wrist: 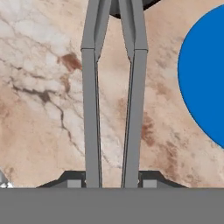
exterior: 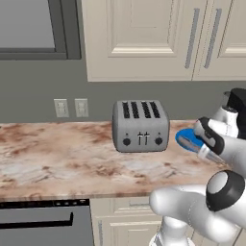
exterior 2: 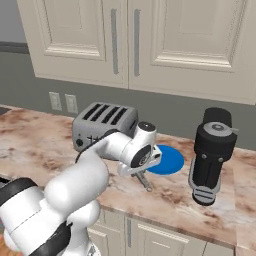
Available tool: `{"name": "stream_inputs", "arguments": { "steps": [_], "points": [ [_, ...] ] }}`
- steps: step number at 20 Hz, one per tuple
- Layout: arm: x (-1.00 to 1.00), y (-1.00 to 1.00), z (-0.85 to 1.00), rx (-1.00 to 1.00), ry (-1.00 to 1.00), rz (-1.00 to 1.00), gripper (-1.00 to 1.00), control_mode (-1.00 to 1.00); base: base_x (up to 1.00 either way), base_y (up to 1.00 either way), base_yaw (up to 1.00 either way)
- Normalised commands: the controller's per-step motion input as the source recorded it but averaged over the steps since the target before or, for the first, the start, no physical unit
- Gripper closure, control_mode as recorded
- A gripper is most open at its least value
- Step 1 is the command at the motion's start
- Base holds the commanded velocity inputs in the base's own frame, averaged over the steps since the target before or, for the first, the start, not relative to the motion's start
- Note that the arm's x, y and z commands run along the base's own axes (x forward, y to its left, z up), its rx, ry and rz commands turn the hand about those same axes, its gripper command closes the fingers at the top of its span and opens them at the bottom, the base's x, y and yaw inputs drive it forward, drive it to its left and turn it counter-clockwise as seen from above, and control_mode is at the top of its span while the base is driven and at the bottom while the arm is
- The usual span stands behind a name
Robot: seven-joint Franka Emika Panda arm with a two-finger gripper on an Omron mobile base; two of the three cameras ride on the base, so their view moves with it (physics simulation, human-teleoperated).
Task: Pick up the tongs from the counter and place them near the plate next to the oven.
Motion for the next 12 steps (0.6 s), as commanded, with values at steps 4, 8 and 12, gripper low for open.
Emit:
{"name": "stream_inputs", "arguments": {
  "steps": [4,8,12],
  "points": [
    [0.16,-0.23,-0.34,-0.07,0.02,0.09,1.0,-1.0,0.0,0.0,0.0],
    [0.08,-0.27,-0.25,-0.05,0.03,0.13,1.0,-1.0,0.0,0.0,0.0],
    [0.13,-0.09,-0.3,-0.03,0.0,0.11,1.0,-1.0,0.0,0.0,0.0]
  ]
}}
